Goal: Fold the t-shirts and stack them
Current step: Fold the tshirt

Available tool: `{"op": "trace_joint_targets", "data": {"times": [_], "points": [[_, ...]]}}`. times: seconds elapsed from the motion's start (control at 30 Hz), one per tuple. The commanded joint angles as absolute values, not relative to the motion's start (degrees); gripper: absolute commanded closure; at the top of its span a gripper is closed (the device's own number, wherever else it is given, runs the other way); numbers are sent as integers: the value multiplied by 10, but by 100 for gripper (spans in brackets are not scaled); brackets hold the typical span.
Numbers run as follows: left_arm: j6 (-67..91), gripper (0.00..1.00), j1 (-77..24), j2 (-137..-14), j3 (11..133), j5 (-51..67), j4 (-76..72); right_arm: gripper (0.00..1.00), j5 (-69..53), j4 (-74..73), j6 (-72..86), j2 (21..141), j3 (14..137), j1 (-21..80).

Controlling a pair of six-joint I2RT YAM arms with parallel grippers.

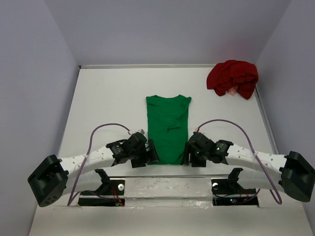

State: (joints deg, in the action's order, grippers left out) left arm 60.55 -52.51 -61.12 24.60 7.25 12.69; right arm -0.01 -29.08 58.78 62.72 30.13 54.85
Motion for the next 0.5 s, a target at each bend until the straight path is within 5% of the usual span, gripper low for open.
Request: {"op": "trace_joint_targets", "data": {"times": [0.0, 0.2, 0.47], "points": [[594, 1, -528, -651, 260, 39, 145, 34, 25, -286, 596, 640, 310, 555], [585, 4, -529, -671, 270, 36, 143, 34, 31, -278, 595, 658, 313, 555], [582, 30, -528, -680, 272, 35, 143, 36, 41, -250, 587, 702, 316, 555]]}}
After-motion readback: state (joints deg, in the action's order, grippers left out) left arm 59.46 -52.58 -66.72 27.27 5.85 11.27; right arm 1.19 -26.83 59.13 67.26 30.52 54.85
